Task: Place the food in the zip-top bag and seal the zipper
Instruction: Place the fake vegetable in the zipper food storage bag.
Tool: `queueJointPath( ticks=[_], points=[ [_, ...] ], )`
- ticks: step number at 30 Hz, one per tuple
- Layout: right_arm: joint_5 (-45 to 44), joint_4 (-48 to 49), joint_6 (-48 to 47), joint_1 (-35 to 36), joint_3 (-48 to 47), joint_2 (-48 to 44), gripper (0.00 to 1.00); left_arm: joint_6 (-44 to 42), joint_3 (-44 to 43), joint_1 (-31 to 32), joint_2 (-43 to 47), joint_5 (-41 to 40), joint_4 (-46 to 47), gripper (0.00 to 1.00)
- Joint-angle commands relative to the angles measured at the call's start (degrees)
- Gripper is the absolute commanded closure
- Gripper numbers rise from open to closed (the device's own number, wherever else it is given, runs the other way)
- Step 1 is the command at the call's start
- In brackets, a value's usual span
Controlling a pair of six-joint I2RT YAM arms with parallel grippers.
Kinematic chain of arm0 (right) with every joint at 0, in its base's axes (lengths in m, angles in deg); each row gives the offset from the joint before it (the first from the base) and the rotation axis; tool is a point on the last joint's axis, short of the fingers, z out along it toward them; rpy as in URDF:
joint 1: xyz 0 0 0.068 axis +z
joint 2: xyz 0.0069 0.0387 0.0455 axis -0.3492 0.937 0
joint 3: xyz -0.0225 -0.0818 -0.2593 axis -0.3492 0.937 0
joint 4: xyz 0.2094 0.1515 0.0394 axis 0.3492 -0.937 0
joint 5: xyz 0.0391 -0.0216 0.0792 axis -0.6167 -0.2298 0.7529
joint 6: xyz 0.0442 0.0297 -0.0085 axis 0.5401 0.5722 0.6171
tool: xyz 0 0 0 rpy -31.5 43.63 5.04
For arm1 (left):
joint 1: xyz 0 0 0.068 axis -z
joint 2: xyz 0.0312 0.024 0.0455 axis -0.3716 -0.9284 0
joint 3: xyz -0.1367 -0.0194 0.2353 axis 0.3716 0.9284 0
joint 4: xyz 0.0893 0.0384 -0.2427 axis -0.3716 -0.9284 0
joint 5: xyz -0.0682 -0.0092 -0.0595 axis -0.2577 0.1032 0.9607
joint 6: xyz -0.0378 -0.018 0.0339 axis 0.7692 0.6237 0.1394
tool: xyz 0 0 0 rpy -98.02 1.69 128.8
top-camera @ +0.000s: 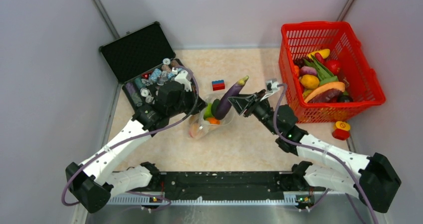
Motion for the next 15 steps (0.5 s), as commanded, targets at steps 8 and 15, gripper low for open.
queueJointPath(
  ticks=[8, 15],
  points=[
    [-25.59, 15.33, -15.52, 14.16, -1.9, 12.04, 1.0, 0.41, -0.14, -0.18, 1.43, -0.02, 2.0, 1.0],
    [-28.47, 43.5, -25.46, 18.78, 2.86, 25.1, 1.0, 0.39, -0.4, -0.19, 1.34, 0.12, 2.04, 1.0]
  ],
)
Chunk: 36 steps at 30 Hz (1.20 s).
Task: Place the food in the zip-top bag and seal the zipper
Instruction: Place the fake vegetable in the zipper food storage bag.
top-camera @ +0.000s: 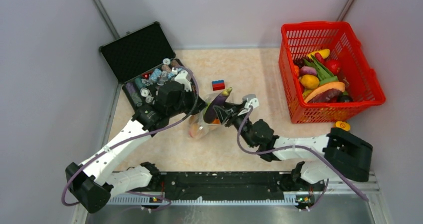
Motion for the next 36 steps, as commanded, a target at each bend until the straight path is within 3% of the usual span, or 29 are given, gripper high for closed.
queueJointPath(
  ticks=[1, 6, 13, 18, 20, 23, 25, 27, 30, 36],
  points=[
    [-3.88, 25.65, -9.29, 1.81, 2.23, 8.77, 1.0, 0.06, -0.42, -0.19, 1.2, 0.07, 2.06, 1.0],
    [-5.26, 41.71, -13.04, 3.7, 2.46, 19.27, 0.98, -0.16, -0.51, -0.22, 1.43, -0.33, 1.75, 1.0],
    [1.01, 31.79, -6.63, 4.15, -0.74, 16.73, 0.97, -0.36, -0.6, -0.19, 1.37, -0.58, 1.83, 1.0],
    [6.69, 8.99, 1.01, 4.16, -5.28, 9.3, 0.97, -0.42, -0.9, -0.23, 1.06, -0.47, 2.06, 1.0],
    [8.69, -0.85, 2.6, 4.15, -7.06, 6.78, 0.91, -0.42, -0.9, -0.21, 1.1, -0.51, 2.06, 1.0],
    [7.74, -13.74, 4.95, 4.14, -8.92, 3.21, 0.7, -0.36, -0.78, -0.21, 1.26, -0.63, 2.06, 1.0],
    [5.91, -22.56, 5.95, 4.1, -10.53, 0.52, 0.43, -0.34, -0.77, -0.23, 1.35, -0.67, 1.98, 1.0],
    [6.02, -29.72, 6.57, 3.58, -12.18, -2.43, 0.33, -0.3, -0.64, -0.24, 1.45, -0.62, 2.0, 1.0],
    [10.2, -39.41, 8.93, 1.42, -14.88, -6.15, 0.27, -0.16, -0.56, -0.21, 1.45, -0.39, 2.31, 1.0],
    [9.92, -51.06, 12.42, -3.85, -19.73, -8.88, 0.26, 0.43, -0.6, -0.21, 0.8, 0.73, 3.01, 1.0]
  ],
)
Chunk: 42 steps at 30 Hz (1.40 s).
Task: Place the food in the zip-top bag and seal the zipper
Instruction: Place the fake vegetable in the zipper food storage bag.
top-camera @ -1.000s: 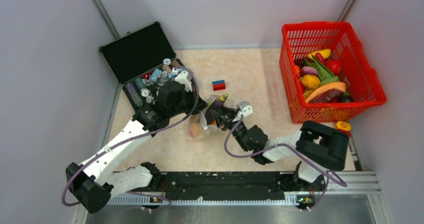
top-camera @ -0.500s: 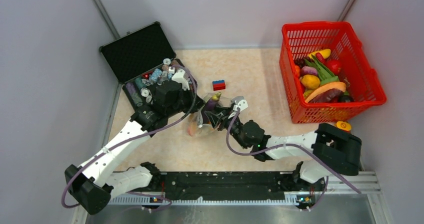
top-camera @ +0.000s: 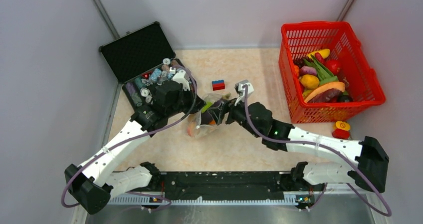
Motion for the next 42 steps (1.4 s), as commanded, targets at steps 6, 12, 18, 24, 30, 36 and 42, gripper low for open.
queueJointPath(
  ticks=[6, 12, 18, 24, 30, 36, 42],
  points=[
    [4.45, -14.11, 6.15, -7.77, -7.32, 2.0, 0.36, 0.5, -0.33, 0.14, 0.42, 1.49, 2.77, 1.0],
    [8.03, -14.78, 2.64, -7.8, -8.53, 1.24, 0.42, -0.06, -0.42, 0.18, 0.8, 0.52, 2.22, 1.0],
    [5.93, -21.2, -0.07, -7.83, -13.37, -4.34, 0.43, -0.16, -0.81, 0.16, -0.02, 0.93, 2.34, 1.0],
    [-5.0, -31.28, 1.0, -7.86, -12.84, -5.53, 0.48, -0.25, -0.78, 0.14, -0.32, 1.03, 2.48, 1.0],
    [-4.81, -34.71, 5.71, -8.33, -11.39, -5.34, 0.48, -0.2, -0.94, 0.14, -0.66, 1.35, 2.65, 1.0],
    [0.64, -31.71, 11.39, -11.19, -9.1, -3.21, 0.55, -0.03, -0.95, 0.17, -0.94, 1.87, 2.83, 1.0],
    [1.81, -29.75, 13.17, -11.66, -7.84, -4.08, 0.6, -0.15, -0.73, 0.15, -0.47, 1.3, 2.52, 1.0]
  ],
)
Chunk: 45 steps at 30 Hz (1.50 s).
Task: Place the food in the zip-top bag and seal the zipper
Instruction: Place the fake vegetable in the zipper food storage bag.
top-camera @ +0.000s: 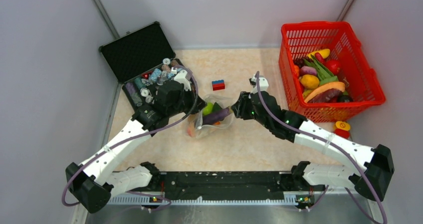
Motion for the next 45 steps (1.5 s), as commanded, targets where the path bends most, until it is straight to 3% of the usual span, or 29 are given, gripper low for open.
queueJointPath(
  ticks=[1, 3, 6, 10, 17, 25, 32, 38, 40, 45],
  points=[
    [1.85, 2.76, 2.45, -0.47, -0.2, -0.38, 0.59, -0.28, -0.69, 0.2, 0.25, 0.38, 2.52, 1.0],
    [2.35, 3.29, 2.42, -0.61, -0.03, -0.11, 0.62, -0.2, -0.68, 0.15, 0.19, 0.55, 2.76, 1.0],
    [4.12, 4.82, 2.71, -1.06, 0.2, 0.19, 0.81, -0.1, -0.72, 0.14, -0.17, 1.04, 2.95, 1.0],
    [5.53, 6.43, 2.65, -1.21, 0.46, 0.84, 0.87, 0.08, -0.52, 0.14, -0.33, 1.27, 3.05, 1.0],
    [11.75, 13.16, 0.72, -1.21, 0.94, 2.76, 0.93, -0.02, -0.6, 0.19, -0.37, 1.46, 3.09, 1.0],
    [10.33, 9.98, -1.09, -1.21, -3.65, 11.89, 0.93, 0.01, -1.06, 0.16, -0.37, 1.86, 3.08, 1.0],
    [12.55, 11.38, -5.76, -1.18, -5.88, 14.54, 0.78, 0.0, -1.29, 0.19, -0.64, 1.96, 3.09, 1.0],
    [0.25, 3.41, -8.29, -1.21, -8.18, 12.38, 0.47, -0.01, -1.39, 0.19, -0.15, 1.58, 2.95, 1.0],
    [-1.13, 2.04, -9.98, -1.2, -8.61, 10.78, 0.46, -0.2, -1.47, 0.22, 0.24, 1.39, 3.13, 1.0],
    [7.4, 7.91, -11.54, -1.14, -4.6, 2.68, 0.44, -0.36, -2.0, 0.16, 0.28, 0.89, 3.12, 1.0]
  ],
)
